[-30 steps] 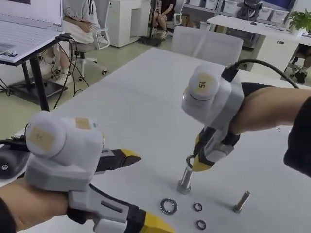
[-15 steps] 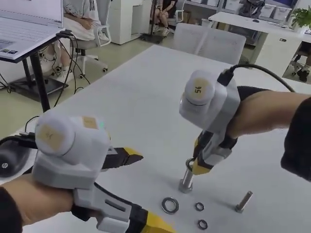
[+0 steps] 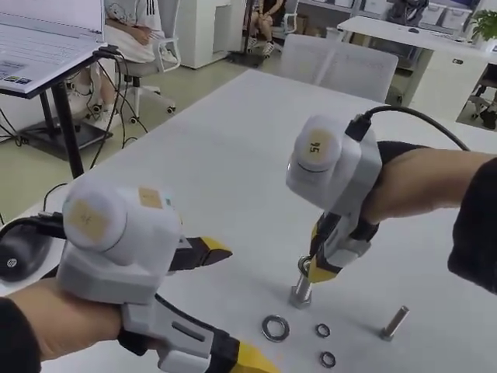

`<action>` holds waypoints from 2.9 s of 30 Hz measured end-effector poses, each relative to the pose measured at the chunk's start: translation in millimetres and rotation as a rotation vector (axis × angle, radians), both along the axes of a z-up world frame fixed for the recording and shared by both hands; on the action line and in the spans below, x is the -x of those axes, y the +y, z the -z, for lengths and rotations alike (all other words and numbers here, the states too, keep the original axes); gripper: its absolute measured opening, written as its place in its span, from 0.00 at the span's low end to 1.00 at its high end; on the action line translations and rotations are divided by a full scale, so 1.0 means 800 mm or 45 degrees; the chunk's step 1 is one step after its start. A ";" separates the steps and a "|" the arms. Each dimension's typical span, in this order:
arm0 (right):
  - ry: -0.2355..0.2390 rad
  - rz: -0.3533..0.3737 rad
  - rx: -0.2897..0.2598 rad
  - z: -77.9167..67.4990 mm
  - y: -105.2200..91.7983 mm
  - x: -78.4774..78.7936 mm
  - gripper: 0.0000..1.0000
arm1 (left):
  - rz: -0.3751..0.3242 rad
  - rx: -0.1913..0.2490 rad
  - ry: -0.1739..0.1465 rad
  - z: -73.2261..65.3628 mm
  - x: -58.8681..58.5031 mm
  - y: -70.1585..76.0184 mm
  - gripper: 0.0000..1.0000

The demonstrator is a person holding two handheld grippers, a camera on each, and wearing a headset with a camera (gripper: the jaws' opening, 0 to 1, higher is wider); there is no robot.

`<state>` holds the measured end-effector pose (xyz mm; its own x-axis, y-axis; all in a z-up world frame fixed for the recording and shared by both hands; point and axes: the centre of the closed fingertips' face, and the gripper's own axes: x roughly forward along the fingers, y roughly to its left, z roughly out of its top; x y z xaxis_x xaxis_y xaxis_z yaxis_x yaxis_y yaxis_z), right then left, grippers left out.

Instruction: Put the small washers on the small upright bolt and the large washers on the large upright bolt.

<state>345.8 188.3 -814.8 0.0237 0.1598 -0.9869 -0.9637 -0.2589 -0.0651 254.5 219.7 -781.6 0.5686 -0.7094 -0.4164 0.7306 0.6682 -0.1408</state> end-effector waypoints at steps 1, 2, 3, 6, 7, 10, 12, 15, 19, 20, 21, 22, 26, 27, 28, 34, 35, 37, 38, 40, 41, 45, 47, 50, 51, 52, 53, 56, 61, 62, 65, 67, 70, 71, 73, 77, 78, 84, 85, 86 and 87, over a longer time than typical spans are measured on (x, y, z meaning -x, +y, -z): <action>0.000 0.000 0.000 0.000 0.000 0.000 0.23 | 0.000 0.000 0.000 0.000 0.000 0.000 0.94; 0.003 0.002 0.001 0.001 0.000 0.000 0.23 | -0.001 -0.001 0.000 0.000 0.000 0.000 0.94; 0.002 0.002 -0.001 0.001 0.001 -0.001 0.23 | -0.001 0.001 0.000 0.000 0.000 0.000 0.94; 0.008 0.004 0.004 0.004 0.001 -0.001 0.23 | -0.001 0.002 0.001 0.000 -0.001 0.000 0.94; 0.010 0.005 0.008 0.006 0.001 -0.001 0.23 | 0.000 0.002 0.001 0.000 0.000 0.000 0.94; 0.010 0.006 0.017 0.011 0.001 -0.001 0.23 | -0.001 0.002 0.002 0.000 0.000 0.001 0.94; 0.014 0.007 0.022 0.014 0.000 -0.001 0.23 | -0.003 0.004 0.002 0.000 -0.001 0.001 0.94; 0.024 0.012 0.026 0.018 0.000 -0.001 0.23 | -0.003 0.004 0.002 0.000 0.000 0.001 0.94; 0.031 0.017 0.032 0.027 0.000 0.000 0.23 | -0.003 0.002 0.002 0.000 0.000 0.001 0.94; 0.033 0.019 0.031 0.029 0.000 -0.001 0.23 | -0.003 0.003 0.003 0.000 0.000 0.001 0.94; 0.038 0.023 0.033 0.031 -0.001 0.000 0.23 | -0.004 0.002 0.003 0.000 0.000 0.001 0.94; 0.037 0.021 0.036 0.033 -0.001 -0.001 0.23 | -0.004 0.002 0.003 0.000 0.000 0.001 0.94; 0.046 0.028 0.034 0.041 0.001 0.000 0.23 | -0.005 0.000 0.006 0.001 0.000 0.001 0.94; 0.045 0.028 0.034 0.042 0.001 -0.001 0.23 | -0.005 0.000 0.007 0.001 0.000 0.001 0.94; 0.050 0.032 0.040 0.045 0.000 0.000 0.23 | -0.004 0.000 0.007 0.001 0.000 0.001 0.94; 0.046 0.029 0.045 0.055 0.001 -0.001 0.23 | -0.009 0.001 0.009 0.002 0.000 0.001 0.94; 0.045 0.029 0.046 0.056 0.000 -0.001 0.23 | -0.009 0.001 0.008 0.002 0.000 0.001 0.94; 0.046 0.030 0.044 0.058 0.000 -0.002 0.23 | -0.008 0.001 0.009 0.002 0.000 0.001 0.94; 0.043 0.029 0.040 0.059 0.000 -0.002 0.23 | -0.008 0.002 0.009 0.002 0.000 0.001 0.94; 0.043 0.035 0.040 0.061 -0.001 -0.003 0.23 | -0.008 0.001 0.010 0.002 0.000 0.001 0.94; 0.045 0.033 0.045 0.062 -0.002 -0.003 0.23 | -0.007 0.002 0.012 0.003 0.000 0.000 0.94; 0.050 0.036 0.042 0.065 -0.002 -0.003 0.23 | -0.006 -0.001 0.013 0.004 0.001 0.000 0.94; 0.051 0.040 0.039 0.066 -0.002 -0.004 0.23 | -0.005 0.000 0.014 0.004 0.001 0.000 0.94; 0.055 0.041 0.035 0.066 -0.002 -0.004 0.24 | -0.003 0.001 0.014 0.004 0.002 -0.001 0.94; 0.058 0.041 0.036 0.066 -0.003 -0.003 0.24 | -0.002 0.000 0.015 0.004 0.002 -0.001 0.94; 0.058 0.043 0.036 0.066 -0.003 -0.003 0.24 | -0.002 -0.002 0.015 0.004 0.002 -0.001 0.94; 0.058 0.042 0.035 0.066 -0.003 -0.003 0.24 | -0.002 -0.001 0.015 0.004 0.002 -0.001 0.94; 0.057 0.039 0.030 0.066 -0.003 -0.003 0.24 | -0.002 0.000 0.014 0.004 0.002 -0.001 0.94; 0.056 0.041 0.019 0.066 -0.003 -0.003 0.25 | 0.000 -0.001 0.015 0.004 0.002 -0.003 0.94; 0.060 0.044 0.017 0.066 -0.003 -0.002 0.25 | 0.000 -0.001 0.015 0.003 0.003 -0.003 0.94; 0.062 0.057 -0.002 0.064 -0.003 -0.004 0.28 | 0.000 0.001 0.013 0.003 0.003 -0.003 0.94; 0.066 0.067 -0.007 0.061 -0.005 -0.005 0.29 | -0.001 0.000 0.013 0.003 0.003 -0.003 0.94; 0.060 0.078 -0.013 0.058 -0.008 -0.007 0.30 | -0.001 0.001 0.012 0.003 0.002 -0.003 0.94; 0.060 0.082 -0.012 0.057 -0.010 -0.008 0.30 | -0.001 0.001 0.012 0.003 0.002 -0.003 0.94; 0.059 0.089 -0.015 0.054 -0.012 -0.009 0.31 | 0.000 0.001 0.010 0.002 0.002 -0.003 0.94; 0.057 0.109 -0.022 0.052 -0.016 -0.012 0.32 | 0.000 0.000 0.010 0.002 0.002 -0.003 0.94; 0.055 0.112 -0.020 0.051 -0.019 -0.012 0.32 | 0.000 0.000 0.009 0.002 0.002 -0.003 0.94; 0.051 0.138 -0.025 0.048 -0.028 -0.013 0.32 | 0.003 0.001 0.006 0.001 0.002 -0.003 0.94; 0.049 0.142 -0.024 0.047 -0.031 -0.013 0.32 | 0.002 0.002 0.005 0.001 0.002 -0.003 0.94; 0.047 0.143 -0.023 0.047 -0.032 -0.012 0.32 | 0.002 0.002 0.005 0.001 0.002 -0.003 0.94; 0.048 0.148 -0.023 0.047 -0.034 -0.012 0.32 | 0.002 0.002 0.004 0.001 0.002 -0.003 0.94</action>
<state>355.3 160.8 -852.1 0.0063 0.1756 -0.9844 -0.9890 -0.1441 -0.0320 253.2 217.4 -782.1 0.5661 -0.7110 -0.4171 0.7311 0.6668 -0.1445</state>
